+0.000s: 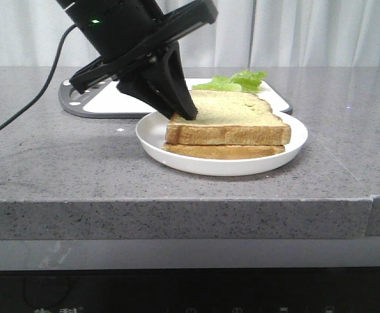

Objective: Left arm grabs bread, right arm adds lettuce
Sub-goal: 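Lift the top bread slice off the plate with the left gripper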

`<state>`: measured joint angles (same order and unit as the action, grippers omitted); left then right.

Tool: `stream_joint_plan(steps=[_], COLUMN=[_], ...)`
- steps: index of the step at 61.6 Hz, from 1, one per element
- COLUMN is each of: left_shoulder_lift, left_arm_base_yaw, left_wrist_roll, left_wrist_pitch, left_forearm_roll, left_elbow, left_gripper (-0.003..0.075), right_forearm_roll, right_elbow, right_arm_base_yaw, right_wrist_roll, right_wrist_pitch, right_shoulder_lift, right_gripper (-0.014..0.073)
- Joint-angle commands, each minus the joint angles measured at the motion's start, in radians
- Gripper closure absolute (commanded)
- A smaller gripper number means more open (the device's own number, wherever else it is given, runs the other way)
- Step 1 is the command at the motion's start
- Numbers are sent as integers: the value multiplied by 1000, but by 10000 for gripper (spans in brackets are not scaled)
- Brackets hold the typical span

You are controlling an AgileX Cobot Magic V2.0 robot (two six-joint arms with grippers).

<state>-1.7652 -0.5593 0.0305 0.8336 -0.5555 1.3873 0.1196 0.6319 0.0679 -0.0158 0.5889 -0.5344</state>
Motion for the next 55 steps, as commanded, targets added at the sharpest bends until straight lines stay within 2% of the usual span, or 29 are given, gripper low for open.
stream_joint_plan(steps=[1,15,30,41,55], left_shoulder_lift=[56,175,373,529,725], left_arm_base_yaw=[-6,-6,-2,61,181], left_wrist_roll=[-5,39,39,41,54], left_wrist_pitch=[-34,-22,28,30,28], left_forearm_roll=[-19,-7,106,102,92], left_elbow=[31,31,-7,-139,-323], left_gripper=[741,741,741,741,741], right_forearm_roll=[-2,-2,0,18,82], right_elbow=[33,33,33,37,83], right_arm_base_yaw=[-6,-6,-6,-6,-6], right_wrist_roll=[-2,-2,-1,3,3], right_wrist_pitch=[-69,-69,-67,-74,-63], right_shoulder_lift=[-11,-11,-11,-26,-147], right_gripper=[176,176,176,176,176])
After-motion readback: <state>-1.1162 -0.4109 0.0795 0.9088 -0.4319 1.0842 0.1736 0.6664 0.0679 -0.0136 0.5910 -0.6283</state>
